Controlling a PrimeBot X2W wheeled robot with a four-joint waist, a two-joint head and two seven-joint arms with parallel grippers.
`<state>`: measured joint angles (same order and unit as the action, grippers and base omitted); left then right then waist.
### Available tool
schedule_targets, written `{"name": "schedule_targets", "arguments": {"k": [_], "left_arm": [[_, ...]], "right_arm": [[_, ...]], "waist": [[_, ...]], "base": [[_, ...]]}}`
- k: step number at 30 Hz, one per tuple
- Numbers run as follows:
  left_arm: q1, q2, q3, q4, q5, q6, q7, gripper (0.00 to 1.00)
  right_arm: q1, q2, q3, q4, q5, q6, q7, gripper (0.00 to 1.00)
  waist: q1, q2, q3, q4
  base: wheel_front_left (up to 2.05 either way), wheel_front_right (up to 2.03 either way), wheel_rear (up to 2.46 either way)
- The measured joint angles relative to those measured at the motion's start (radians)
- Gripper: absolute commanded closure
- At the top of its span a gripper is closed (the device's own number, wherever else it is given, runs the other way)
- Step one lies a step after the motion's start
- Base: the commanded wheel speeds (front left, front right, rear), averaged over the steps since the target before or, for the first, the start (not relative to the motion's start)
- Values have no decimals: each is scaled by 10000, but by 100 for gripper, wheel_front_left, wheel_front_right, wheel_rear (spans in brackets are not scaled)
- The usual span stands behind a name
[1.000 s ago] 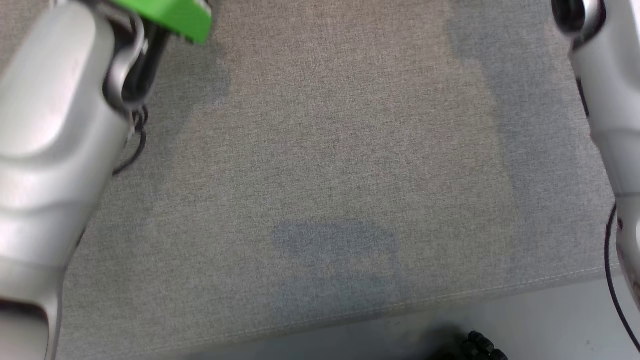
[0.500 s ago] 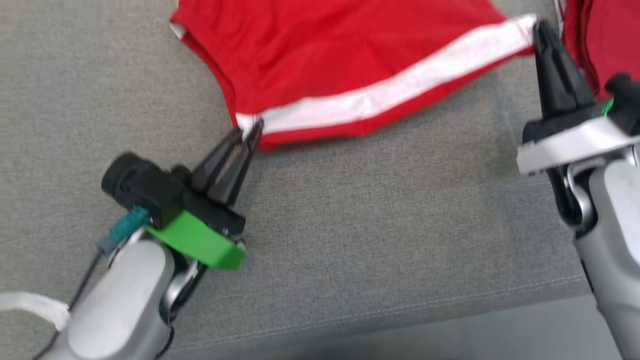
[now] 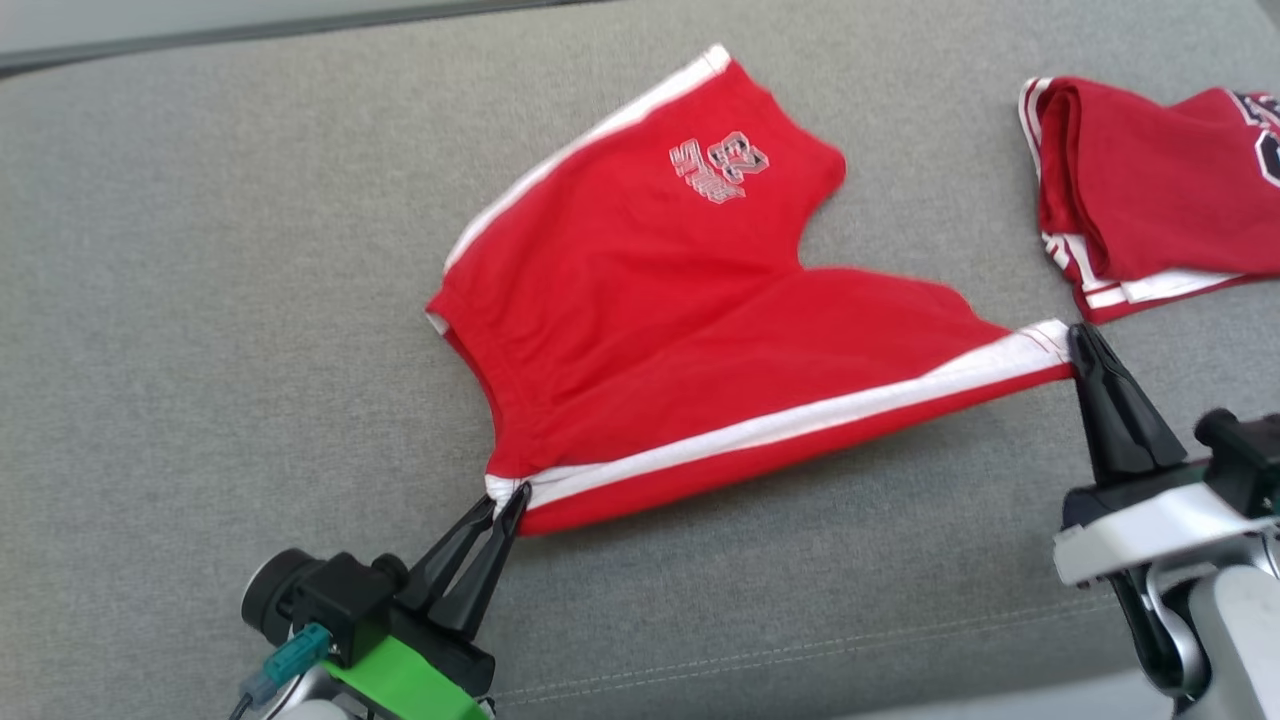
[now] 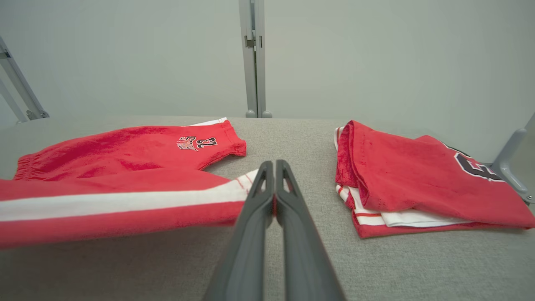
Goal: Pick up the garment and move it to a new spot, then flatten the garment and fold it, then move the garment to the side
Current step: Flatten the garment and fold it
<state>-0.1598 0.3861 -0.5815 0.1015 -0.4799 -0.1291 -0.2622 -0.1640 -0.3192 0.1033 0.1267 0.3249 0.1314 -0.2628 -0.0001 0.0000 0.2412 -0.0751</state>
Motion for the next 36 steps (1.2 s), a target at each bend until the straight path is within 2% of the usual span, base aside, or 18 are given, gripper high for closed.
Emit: {"name": "schedule_targets", "arguments": {"k": [5, 9, 16, 24, 28, 36], "left_arm": [[330, -90, -157, -159, -88, 0, 0, 100], [118, -326, -462, -40, -658, 0, 59, 100], [-1397, -1404, -360, 336, -2767, 2, 569, 100], [-2883, -2397, 428, 1593, -4637, 2, 961, 100], [-3338, -2717, 874, 1904, -5200, 52, 894, 100], [-4104, -3014, 963, 2174, -5614, 115, 1085, 100]], "right_arm": [[669, -138, -387, -510, -117, 2, 0, 100], [181, -311, -447, -336, -380, 2, 0, 100], [-2338, -395, -107, 1557, -972, 0, 481, 100], [-5596, -476, 1035, 4140, -1329, 0, 765, 100], [-6954, -336, 1593, 5423, -1503, 0, 759, 100], [-8991, -207, 2190, 7388, -1829, 0, 401, 100]], "waist": [[0, 0, -516, 146], [0, 0, -529, 313], [0, 0, 82, 607], [1, 0, 966, 1103], [1, 0, 1401, 1340], [2, 0, 2128, 1795]], "base": [[0, 0, 0], [0, 0, 0], [0, 0, 0], [0, 0, 0], [0, 0, 0], [0, 0, 0]]}}
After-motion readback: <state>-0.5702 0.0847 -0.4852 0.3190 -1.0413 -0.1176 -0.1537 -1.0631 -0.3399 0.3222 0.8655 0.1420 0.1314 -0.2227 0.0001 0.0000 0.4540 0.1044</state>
